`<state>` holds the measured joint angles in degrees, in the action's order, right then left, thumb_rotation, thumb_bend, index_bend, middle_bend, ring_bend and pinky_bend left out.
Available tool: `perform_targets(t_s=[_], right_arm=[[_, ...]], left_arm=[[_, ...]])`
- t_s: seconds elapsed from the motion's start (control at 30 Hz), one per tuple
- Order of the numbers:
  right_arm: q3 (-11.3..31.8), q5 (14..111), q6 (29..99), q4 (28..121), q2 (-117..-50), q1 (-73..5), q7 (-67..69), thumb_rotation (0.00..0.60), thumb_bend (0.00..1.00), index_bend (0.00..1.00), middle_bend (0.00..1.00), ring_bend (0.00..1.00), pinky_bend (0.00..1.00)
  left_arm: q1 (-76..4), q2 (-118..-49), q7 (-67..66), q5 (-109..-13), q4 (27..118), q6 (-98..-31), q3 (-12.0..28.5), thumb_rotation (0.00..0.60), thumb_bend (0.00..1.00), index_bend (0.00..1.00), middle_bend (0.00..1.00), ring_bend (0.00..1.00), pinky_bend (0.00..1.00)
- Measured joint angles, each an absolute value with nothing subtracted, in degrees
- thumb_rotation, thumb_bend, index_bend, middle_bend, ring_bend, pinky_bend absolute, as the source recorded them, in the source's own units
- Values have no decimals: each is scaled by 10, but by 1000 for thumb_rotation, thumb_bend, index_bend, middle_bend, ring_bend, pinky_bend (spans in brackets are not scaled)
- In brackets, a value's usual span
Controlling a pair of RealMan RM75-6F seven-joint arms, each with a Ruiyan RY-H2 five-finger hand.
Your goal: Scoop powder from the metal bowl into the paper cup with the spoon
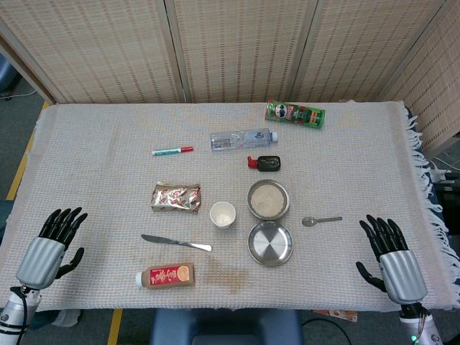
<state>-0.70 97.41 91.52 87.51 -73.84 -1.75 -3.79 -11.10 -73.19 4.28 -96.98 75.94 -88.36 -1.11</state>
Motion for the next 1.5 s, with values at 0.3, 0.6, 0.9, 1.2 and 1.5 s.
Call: perform_targets(t_s=[0.3, 0.6, 0.9, 1.2, 1.5], right_arm=[[13, 928, 841, 872, -753, -50, -60, 600, 187, 289, 0, 0, 0], [75, 824, 707, 850, -788, -138, -156, 600, 275, 497, 0, 0, 0], [98, 743, 617, 749, -849, -195, -180, 600, 273, 461, 0, 0, 0], [96, 712, 571, 693, -875, -227, -181, 600, 273, 485, 0, 0, 0], [94, 702, 551, 671, -890, -246, -193, 600, 272, 509, 0, 0, 0]], left_arm=[[-116, -718, 40, -969, 785, -861, -20, 600, 445, 0, 0, 0, 49], [-117, -712, 38, -973, 792, -857, -25, 600, 446, 0, 0, 0, 48], [-118, -713, 35, -967, 789, -852, -25, 600, 445, 0, 0, 0, 44], [-119, -712, 33, -964, 790, -843, -26, 600, 455, 0, 0, 0, 44], [-120, -712, 32, -962, 791, -839, -26, 600, 455, 0, 0, 0, 44]])
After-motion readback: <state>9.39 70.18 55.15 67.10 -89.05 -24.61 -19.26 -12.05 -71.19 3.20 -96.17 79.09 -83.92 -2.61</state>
